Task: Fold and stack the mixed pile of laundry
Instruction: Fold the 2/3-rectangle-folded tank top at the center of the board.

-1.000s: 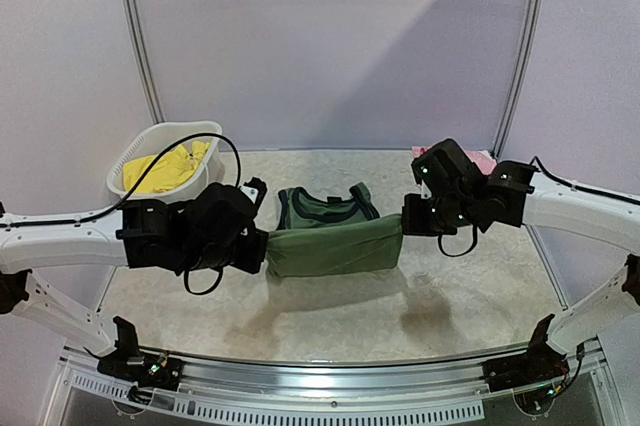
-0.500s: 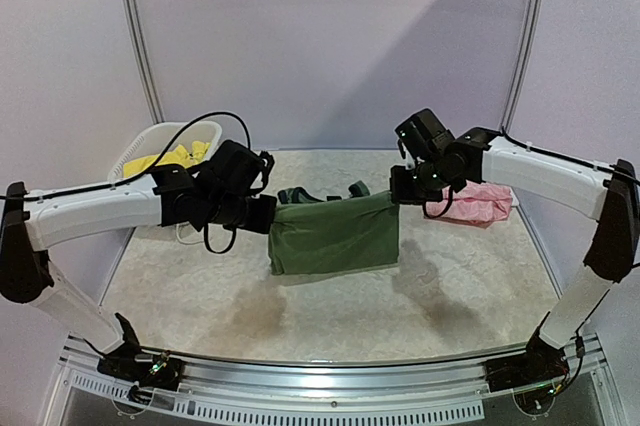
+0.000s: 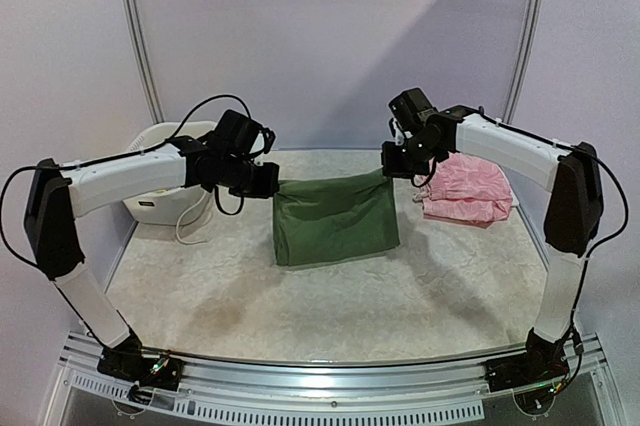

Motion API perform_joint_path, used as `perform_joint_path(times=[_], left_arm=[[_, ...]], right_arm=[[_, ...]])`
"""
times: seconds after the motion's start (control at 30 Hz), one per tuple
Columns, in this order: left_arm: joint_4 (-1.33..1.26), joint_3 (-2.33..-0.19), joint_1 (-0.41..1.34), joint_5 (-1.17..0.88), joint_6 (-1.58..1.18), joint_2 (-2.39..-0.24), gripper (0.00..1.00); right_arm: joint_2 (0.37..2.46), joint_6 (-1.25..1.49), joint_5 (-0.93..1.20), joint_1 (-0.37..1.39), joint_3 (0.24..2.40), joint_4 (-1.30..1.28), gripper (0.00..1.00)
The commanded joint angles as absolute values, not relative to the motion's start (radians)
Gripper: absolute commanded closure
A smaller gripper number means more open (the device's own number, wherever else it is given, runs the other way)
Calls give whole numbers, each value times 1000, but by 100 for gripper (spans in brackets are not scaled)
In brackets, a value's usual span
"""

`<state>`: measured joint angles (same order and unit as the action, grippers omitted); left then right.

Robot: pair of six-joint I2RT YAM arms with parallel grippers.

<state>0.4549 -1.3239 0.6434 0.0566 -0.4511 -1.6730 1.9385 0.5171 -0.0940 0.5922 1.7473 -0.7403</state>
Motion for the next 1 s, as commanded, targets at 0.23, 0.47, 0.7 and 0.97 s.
perform_joint_path(times=[0.23,0.47,0.7,0.97], left_arm=[[422,-1481,514,-99,-410,-1873,100],[407,-1567,462,-121,-403,-1994,100],[386,-1656,423,-159,-400,-2125,100],[363,-1765,390,-179,-402,-2257,100]], right_arm=[[2187,465,-18,527,2001,-753,100],[2290,451,50,491,2080,-686,100],[2384,451,93,466,2122,-614,100],[2471,469,133,440,2173,-504,98]])
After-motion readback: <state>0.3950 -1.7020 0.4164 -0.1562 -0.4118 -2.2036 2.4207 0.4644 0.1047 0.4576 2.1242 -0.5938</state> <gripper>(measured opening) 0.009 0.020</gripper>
